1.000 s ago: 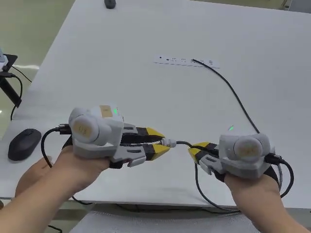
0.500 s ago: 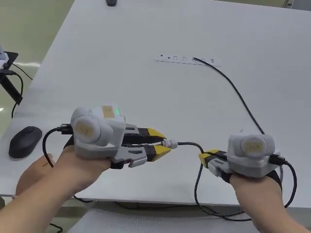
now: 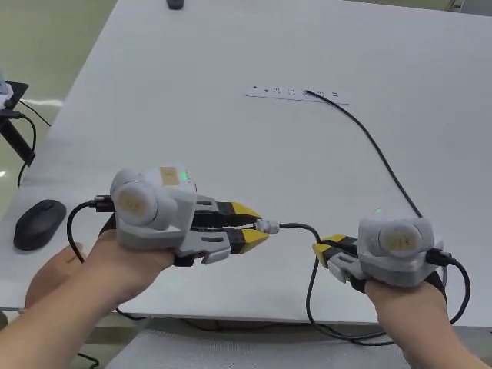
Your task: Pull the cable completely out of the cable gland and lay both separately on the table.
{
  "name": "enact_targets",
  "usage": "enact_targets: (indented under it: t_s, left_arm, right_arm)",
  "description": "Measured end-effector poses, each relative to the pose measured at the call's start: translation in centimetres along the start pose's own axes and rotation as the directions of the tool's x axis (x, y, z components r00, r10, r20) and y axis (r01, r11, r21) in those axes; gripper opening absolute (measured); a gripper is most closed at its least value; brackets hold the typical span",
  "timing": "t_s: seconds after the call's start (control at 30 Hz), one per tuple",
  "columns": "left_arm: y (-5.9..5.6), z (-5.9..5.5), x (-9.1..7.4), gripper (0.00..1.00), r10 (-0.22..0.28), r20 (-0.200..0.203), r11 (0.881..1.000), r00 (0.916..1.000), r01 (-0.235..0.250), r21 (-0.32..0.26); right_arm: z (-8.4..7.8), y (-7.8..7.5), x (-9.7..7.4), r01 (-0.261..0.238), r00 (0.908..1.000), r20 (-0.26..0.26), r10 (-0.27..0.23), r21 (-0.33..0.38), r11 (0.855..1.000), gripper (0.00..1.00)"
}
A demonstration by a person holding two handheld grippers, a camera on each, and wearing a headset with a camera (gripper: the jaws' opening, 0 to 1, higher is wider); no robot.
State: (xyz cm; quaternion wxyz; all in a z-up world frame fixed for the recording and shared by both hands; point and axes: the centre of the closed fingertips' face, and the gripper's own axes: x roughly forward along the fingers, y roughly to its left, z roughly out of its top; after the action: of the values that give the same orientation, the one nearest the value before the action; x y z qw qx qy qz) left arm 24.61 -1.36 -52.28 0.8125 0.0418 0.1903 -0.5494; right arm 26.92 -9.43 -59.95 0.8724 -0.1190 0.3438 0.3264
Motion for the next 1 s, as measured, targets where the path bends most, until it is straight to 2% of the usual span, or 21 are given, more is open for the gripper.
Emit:
enact_targets:
  t_s: [0.07, 0.1, 0.13, 0.2, 0.27, 0.3, 0.33, 0.37, 0.4, 0.47, 0.53, 0.57, 0.6, 0.7, 0.77, 0.87, 1.0]
  left_arm:
    - [0.1, -0.2, 0.0, 0.15, 0.005, -0.008, 1.0, 1.0, -0.005, -0.001]
    - [0.2, -0.2, 0.0, 0.15, 0.006, -0.012, 1.0, 0.9999, -0.006, 0.0]
    - [0.1, -0.2, 0.0, 0.15, 0.005, -0.011, 1.0, 0.9999, -0.005, 0.0]
    - [0.2, -0.1, -0.1, 0.15, 0.004, -0.005, 1.0, 1.0, -0.004, -0.004]
    - [0.2, 0.1, -0.1, 0.15, 0.005, 0.002, 1.0, 1.0, -0.005, -0.01]
    - [0.2, 0.0, 0.0, 0.15, 0.006, -0.004, 1.0, 1.0, -0.006, -0.006]
    - [0.2, -0.2, 0.1, 0.15, 0.005, -0.014, 1.0, 0.9999, -0.005, 0.002]
    - [0.1, -0.2, 0.2, 0.15, 0.003, -0.015, 1.0, 0.9999, -0.003, 0.004]
    - [0.1, -0.4, 0.2, 0.15, 0.002, -0.021, 1.0, 0.9998, -0.002, 0.002]
    - [0.1, -0.4, 0.2, 0.15, 0.003, -0.02, 1.0, 0.9998, -0.003, 0.004]
    - [0.1, -0.4, 0.2, 0.15, 0.005, -0.019, 1.0, 0.9998, -0.005, 0.0]
    - [0.1, -0.4, 0.2, 0.15, 0.005, -0.019, 1.0, 0.9998, -0.005, 0.0]
    - [0.1, -0.4, 0.2, 0.15, 0.004, -0.019, 1.0, 0.9998, -0.004, 0.001]
    - [0.0, -0.4, 0.1, 0.15, 0.005, -0.021, 1.0, 0.9998, -0.005, 0.003]
    - [0.0, -0.3, 0.1, 0.15, 0.004, -0.018, 1.0, 0.9998, -0.004, 0.002]
    - [-0.1, -0.4, 0.1, 0.15, 0.003, -0.019, 1.0, 0.9998, -0.003, 0.001]
    - [-0.2, -0.4, 0.1, 0.15, 0.001, -0.024, 1.0, 0.9997, -0.001, 0.004]
  right_arm:
    - [1.2, 0.0, -0.5, 0.022, 0.9992, 0.034, -0.021, -0.031, 0.999, 0.26]
    - [1.7, 0.2, -0.8, 0.021, 0.9991, 0.038, -0.019, -0.055, 0.998, 0.29]
    - [2.3, 0.4, -1.0, 0.015, 0.9987, 0.05, -0.01, -0.098, 0.995, 0.28]
    - [3.7, 1.7, -1.6, -0.011, 0.9984, 0.051, 0.024, -0.241, 0.97, 0.23]
    - [4.3, 2.9, -1.7, -0.04, 0.998, 0.033, 0.054, -0.332, 0.942, 0.2]
    - [4.7, 3.3, -1.8, -0.042, 0.9977, 0.034, 0.059, -0.372, 0.927, 0.18]
    - [5.3, 4.0, -1.9, -0.051, 0.9967, 0.035, 0.073, -0.423, 0.904, 0.18]
    - [5.5, 4.5, -1.9, -0.06, 0.9962, 0.03, 0.082, -0.448, 0.892, 0.18]
    - [5.5, 5.1, -1.9, -0.083, 0.9953, 0.004, 0.097, -0.471, 0.878, 0.18]
    - [6.0, 5.7, -1.8, -0.086, 0.9947, 0.004, 0.102, -0.509, 0.856, 0.16]
    - [5.9, 6.3, -1.4, -0.096, 0.995, -0.028, 0.096, -0.53, 0.842, 0.14]
    - [5.9, 6.4, -1.3, -0.095, 0.9951, -0.028, 0.095, -0.537, 0.838, 0.13]
    - [6.0, 6.5, -1.1, -0.095, 0.9951, -0.029, 0.095, -0.555, 0.826, 0.13]
    - [6.1, 6.7, -1.1, -0.1, 0.9949, -0.044, 0.091, -0.578, 0.81, 0.09]
    - [6.1, 6.9, -1.0, -0.109, 0.9938, -0.049, 0.1, -0.602, 0.791, 0.06]
    - [5.8, 6.8, -0.8, -0.113, 0.9935, -0.058, 0.098, -0.608, 0.786, 0.01]
    - [5.6, 6.8, -0.8, -0.123, 0.9921, -0.055, 0.112, -0.581, 0.805, 0.0]
